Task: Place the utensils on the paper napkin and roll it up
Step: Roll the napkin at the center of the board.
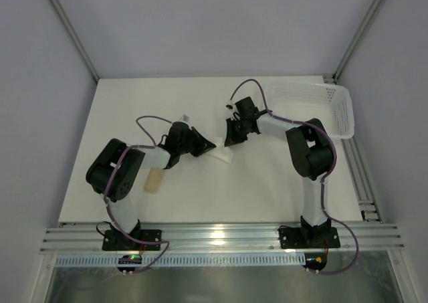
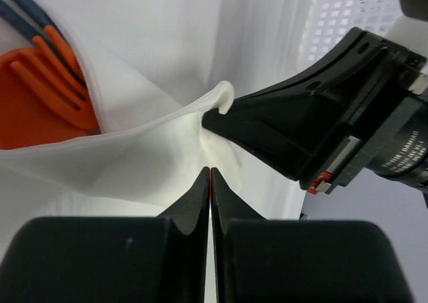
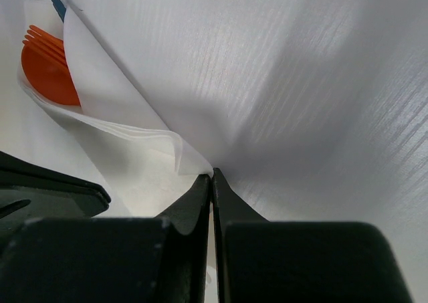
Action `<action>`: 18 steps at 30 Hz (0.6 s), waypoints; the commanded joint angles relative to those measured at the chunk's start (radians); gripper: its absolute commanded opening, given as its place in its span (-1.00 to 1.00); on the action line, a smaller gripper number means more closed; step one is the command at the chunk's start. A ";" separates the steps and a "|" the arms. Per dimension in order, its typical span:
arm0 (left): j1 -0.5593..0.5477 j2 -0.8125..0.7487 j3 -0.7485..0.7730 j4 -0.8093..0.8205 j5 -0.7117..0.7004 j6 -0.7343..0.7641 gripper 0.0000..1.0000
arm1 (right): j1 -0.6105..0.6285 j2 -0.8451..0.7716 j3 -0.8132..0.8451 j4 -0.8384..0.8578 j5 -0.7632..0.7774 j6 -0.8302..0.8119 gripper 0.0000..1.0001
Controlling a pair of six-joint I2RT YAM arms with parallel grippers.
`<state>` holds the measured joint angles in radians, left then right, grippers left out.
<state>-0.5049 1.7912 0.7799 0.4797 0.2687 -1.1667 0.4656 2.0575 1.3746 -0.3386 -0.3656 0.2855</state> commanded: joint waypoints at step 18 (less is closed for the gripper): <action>0.009 0.047 -0.082 0.095 0.013 0.059 -1.00 | 0.005 0.032 0.021 -0.027 0.036 -0.029 -0.93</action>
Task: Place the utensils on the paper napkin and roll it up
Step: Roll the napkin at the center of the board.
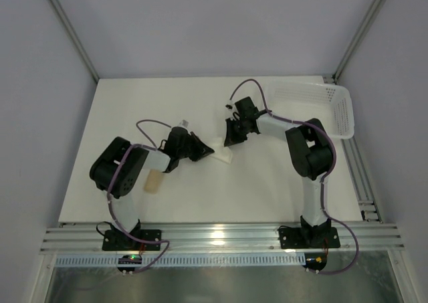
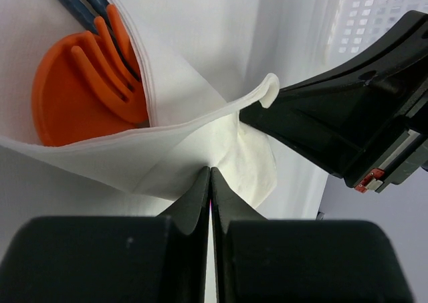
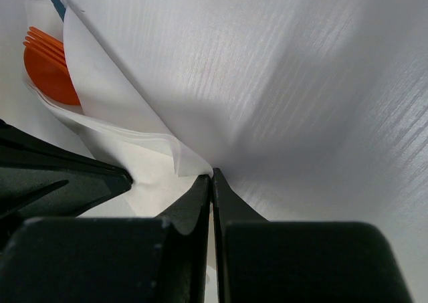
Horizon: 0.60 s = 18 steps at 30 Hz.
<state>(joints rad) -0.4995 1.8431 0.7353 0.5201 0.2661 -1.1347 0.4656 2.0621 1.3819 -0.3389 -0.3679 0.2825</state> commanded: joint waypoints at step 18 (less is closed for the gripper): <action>0.076 0.068 -0.088 0.405 0.093 0.010 -1.00 | 0.005 0.027 0.019 -0.034 0.035 -0.035 -0.93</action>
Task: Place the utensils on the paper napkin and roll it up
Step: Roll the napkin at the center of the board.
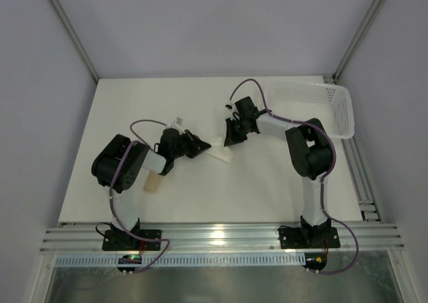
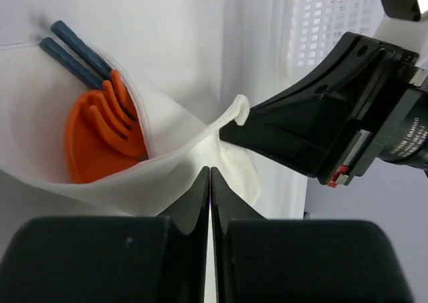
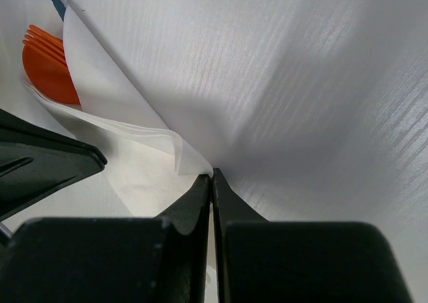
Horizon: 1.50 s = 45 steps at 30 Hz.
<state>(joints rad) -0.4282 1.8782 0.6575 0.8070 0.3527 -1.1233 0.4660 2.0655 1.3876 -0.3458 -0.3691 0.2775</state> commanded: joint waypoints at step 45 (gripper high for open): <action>-0.070 -0.008 0.217 -0.712 -0.147 0.292 -1.00 | 0.010 -0.016 0.097 -0.090 0.027 -0.004 -0.60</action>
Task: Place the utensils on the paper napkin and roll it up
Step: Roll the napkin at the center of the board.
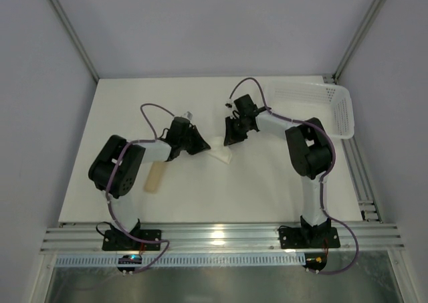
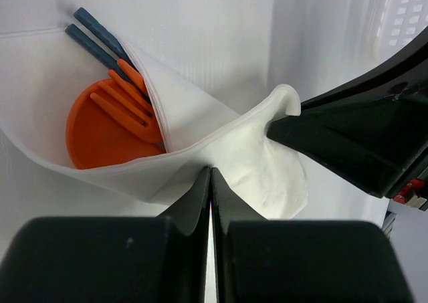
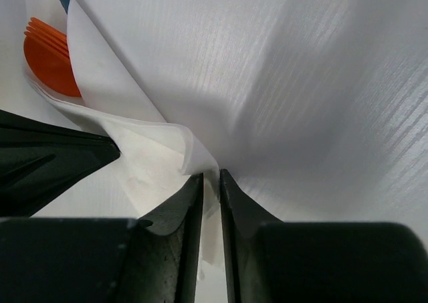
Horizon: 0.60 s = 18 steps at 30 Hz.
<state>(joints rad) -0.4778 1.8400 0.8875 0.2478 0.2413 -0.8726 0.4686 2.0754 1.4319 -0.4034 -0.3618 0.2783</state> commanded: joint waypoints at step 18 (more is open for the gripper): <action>-0.024 0.061 -0.016 -0.179 -0.031 0.053 -1.00 | 0.007 -0.256 -0.034 -0.042 -0.075 -0.033 -0.31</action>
<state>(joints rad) -0.4862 1.8427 0.8948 0.2356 0.2356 -0.8700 0.4694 1.9209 1.4502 -0.4896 -0.3336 0.2420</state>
